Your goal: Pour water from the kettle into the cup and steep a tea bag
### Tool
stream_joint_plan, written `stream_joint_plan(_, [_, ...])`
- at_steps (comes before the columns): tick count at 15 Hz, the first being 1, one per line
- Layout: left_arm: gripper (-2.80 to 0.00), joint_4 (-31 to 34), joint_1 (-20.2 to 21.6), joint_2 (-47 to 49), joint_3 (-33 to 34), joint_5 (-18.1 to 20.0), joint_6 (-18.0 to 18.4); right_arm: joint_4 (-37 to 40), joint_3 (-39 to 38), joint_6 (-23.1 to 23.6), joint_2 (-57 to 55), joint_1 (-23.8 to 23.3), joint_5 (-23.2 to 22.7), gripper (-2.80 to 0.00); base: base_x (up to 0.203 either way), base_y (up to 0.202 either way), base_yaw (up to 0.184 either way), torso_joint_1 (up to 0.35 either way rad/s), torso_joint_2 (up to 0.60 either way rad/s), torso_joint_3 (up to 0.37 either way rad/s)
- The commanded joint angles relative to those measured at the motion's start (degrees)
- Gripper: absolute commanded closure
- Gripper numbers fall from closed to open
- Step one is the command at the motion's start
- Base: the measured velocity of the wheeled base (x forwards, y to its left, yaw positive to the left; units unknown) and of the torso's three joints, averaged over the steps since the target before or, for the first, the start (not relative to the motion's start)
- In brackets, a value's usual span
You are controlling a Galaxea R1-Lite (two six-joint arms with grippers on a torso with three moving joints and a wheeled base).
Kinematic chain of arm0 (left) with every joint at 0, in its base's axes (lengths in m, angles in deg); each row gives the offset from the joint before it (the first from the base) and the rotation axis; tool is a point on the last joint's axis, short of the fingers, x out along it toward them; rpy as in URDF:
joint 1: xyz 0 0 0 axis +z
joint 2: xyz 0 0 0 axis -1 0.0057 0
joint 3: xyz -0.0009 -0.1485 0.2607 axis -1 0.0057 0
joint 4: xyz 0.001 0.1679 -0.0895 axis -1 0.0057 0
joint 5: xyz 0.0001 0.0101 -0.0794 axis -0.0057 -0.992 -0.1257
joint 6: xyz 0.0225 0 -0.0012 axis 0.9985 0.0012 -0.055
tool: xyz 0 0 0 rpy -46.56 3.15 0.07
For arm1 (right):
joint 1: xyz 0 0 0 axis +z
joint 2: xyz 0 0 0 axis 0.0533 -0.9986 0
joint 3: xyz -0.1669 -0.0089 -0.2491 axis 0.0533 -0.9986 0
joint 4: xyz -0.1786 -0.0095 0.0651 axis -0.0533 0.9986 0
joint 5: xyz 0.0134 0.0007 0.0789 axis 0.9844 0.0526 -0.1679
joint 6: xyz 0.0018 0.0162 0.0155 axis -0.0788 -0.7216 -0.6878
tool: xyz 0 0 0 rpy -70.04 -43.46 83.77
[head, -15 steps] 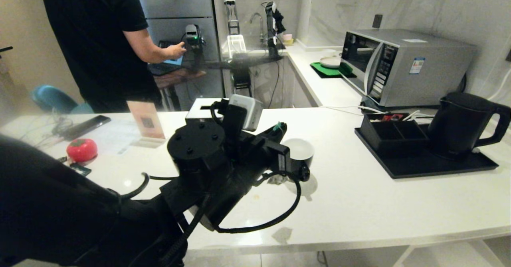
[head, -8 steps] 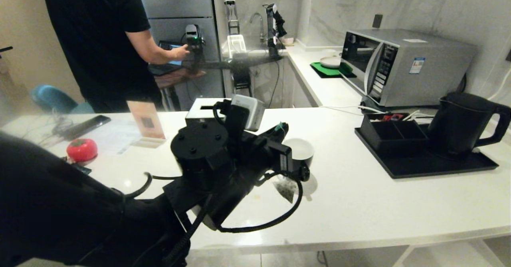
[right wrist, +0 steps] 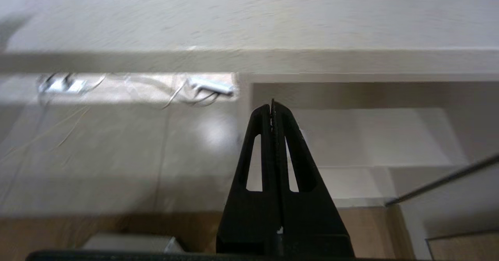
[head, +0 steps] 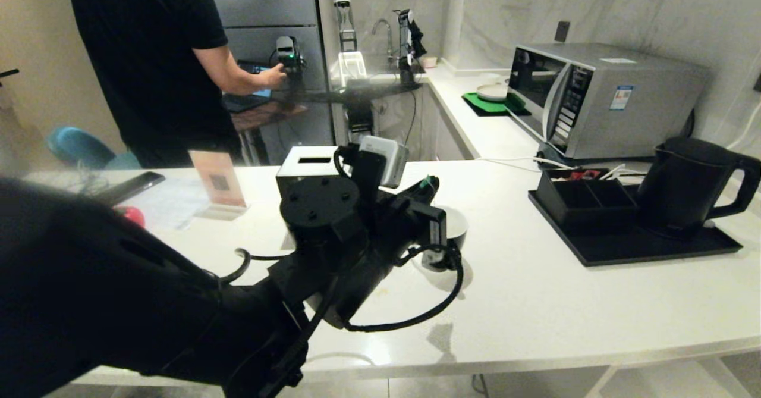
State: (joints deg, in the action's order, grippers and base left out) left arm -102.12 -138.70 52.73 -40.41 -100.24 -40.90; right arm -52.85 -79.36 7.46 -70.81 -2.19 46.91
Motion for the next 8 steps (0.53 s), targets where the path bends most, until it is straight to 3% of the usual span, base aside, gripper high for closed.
stream_joint_plan(1, [0.0, -0.41, -0.01, 1.46, -1.23, -0.11, -0.05, -0.02, 0.0, 0.02, 2.97, -2.0, 0.0, 0.0, 0.0, 0.0, 0.0, 0.0, 0.0, 0.0])
stream_joint_plan(8, [0.0, -0.41, 0.4, 5.4, -7.04, -0.16, -0.14, -0.73, -0.18, -0.79, 12.13, -0.96, 0.08, 0.0, 0.0, 0.0, 0.0, 0.0, 0.0, 0.0])
